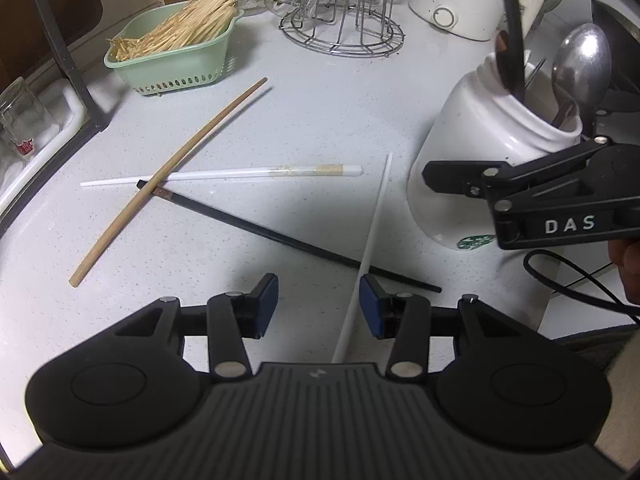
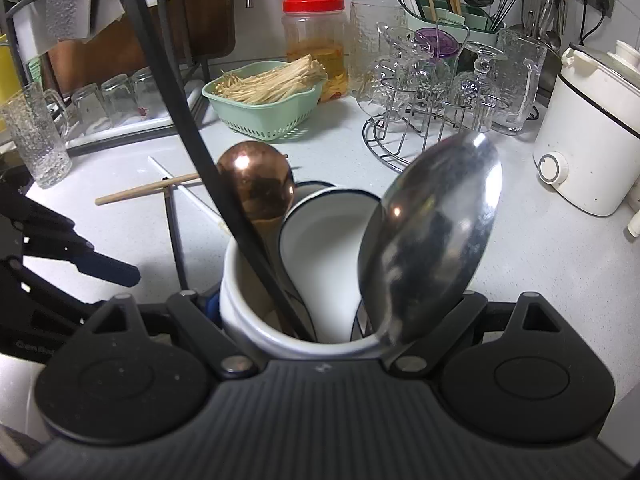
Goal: Organize utensils
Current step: 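Move the open left tool over the long white stick on the counter, then close the left tool on the long white stick and lift it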
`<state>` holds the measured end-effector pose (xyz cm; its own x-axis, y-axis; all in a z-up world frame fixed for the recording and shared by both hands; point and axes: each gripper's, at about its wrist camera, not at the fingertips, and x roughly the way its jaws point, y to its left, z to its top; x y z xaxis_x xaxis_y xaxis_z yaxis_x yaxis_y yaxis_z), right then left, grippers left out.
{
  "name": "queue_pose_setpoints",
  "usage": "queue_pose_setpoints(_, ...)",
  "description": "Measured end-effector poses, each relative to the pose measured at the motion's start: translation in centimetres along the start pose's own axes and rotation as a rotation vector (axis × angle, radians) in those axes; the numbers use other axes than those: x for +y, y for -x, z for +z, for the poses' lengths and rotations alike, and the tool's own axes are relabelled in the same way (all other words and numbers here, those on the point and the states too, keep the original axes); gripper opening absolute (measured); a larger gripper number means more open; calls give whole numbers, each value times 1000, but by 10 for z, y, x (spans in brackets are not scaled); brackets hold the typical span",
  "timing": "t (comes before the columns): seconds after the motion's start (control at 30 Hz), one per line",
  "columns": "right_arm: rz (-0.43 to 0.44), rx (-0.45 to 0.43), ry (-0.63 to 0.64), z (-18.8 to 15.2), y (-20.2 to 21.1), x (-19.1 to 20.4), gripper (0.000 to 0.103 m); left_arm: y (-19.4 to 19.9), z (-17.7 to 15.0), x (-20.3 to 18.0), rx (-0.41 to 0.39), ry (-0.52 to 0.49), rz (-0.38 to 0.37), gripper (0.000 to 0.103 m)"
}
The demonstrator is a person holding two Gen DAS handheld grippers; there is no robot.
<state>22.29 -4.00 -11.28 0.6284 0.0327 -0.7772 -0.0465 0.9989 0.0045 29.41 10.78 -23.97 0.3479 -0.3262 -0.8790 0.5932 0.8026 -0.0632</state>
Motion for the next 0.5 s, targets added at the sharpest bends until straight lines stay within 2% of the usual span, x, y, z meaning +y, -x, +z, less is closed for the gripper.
queue_pose_setpoints(0.13, -4, -2, -8, 0, 0, 0, 91, -3, 1, 6, 12, 23, -27, 47)
queue_pose_setpoints(0.3, -13, 1, -12, 1, -1, 1, 91, -6, 0, 1, 18, -4, -86, 46)
queue_pose_setpoints(0.4, -19, 4, -10, 1, -2, 1, 91, -12, 1, -7, 40, -39, -91, 38)
queue_pose_setpoints(0.5, -22, 7, -11, 1, -2, 2, 91, -14, 2, -11, 47, -65, -96, 36)
